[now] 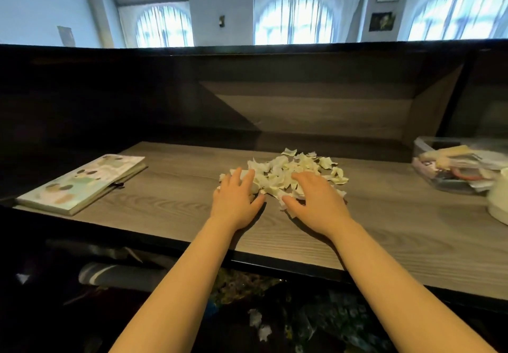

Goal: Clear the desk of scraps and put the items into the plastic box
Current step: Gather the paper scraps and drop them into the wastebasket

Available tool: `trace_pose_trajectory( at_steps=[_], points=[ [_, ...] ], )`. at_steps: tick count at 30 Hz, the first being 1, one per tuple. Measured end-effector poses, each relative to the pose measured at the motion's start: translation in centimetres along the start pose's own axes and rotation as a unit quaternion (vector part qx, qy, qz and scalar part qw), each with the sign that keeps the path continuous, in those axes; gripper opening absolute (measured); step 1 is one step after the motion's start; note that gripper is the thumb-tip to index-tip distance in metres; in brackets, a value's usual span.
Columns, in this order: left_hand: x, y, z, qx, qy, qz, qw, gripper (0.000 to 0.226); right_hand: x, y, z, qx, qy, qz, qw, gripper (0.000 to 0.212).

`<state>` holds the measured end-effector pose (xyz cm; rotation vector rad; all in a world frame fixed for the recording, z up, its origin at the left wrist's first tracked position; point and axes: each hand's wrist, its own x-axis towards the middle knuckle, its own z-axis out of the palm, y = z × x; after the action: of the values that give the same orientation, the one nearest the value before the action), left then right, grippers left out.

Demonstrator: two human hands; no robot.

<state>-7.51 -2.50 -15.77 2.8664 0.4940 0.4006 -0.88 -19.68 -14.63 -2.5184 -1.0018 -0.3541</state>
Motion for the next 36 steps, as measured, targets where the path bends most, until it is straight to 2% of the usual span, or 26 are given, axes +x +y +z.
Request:
trace_pose_trajectory(
  at_steps=[6,10,13,17,21,23,26,30,36],
  points=[
    [0.2,-0.6,0.4,-0.013,0.018,0.057,0.998,0.028,-0.2,-0.2,0.7,0.013,-0.07,-0.015,0.997,0.042],
    [-0.3,-0.5,0.2,-0.026,0.059,0.055,0.996,0.027,-0.3,0.0,0.6,0.054,-0.039,-0.013,0.998,0.021],
    [-0.5,-0.5,0.2,-0.03,0.073,0.057,0.995,0.021,-0.3,0.3,0.9,0.074,-0.02,-0.014,0.997,0.018],
    [-0.5,-0.5,0.2,-0.022,0.099,0.041,0.994,0.035,-0.3,0.4,0.8,0.086,0.017,-0.021,0.996,0.031],
    [-0.3,-0.3,0.1,-0.001,0.048,-0.002,0.999,0.048,-0.2,0.1,0.6,0.059,-0.08,-0.021,0.995,0.058],
    [-0.4,-0.2,0.0,0.009,0.037,-0.012,0.999,0.044,0.0,0.0,0.9,0.038,-0.098,-0.026,0.994,0.052],
    [-0.5,-0.1,-0.1,0.016,0.047,-0.005,0.999,0.035,0.1,0.0,1.2,0.048,-0.05,-0.029,0.997,0.03],
    [-0.6,-0.3,0.0,-0.025,0.075,0.024,0.997,0.023,0.1,0.1,1.1,0.04,-0.028,-0.039,0.998,0.017],
    [-0.9,0.1,-0.3,-0.061,0.105,0.032,0.992,0.022,0.1,0.0,0.9,0.093,-0.003,-0.008,0.996,0.021]
  ],
)
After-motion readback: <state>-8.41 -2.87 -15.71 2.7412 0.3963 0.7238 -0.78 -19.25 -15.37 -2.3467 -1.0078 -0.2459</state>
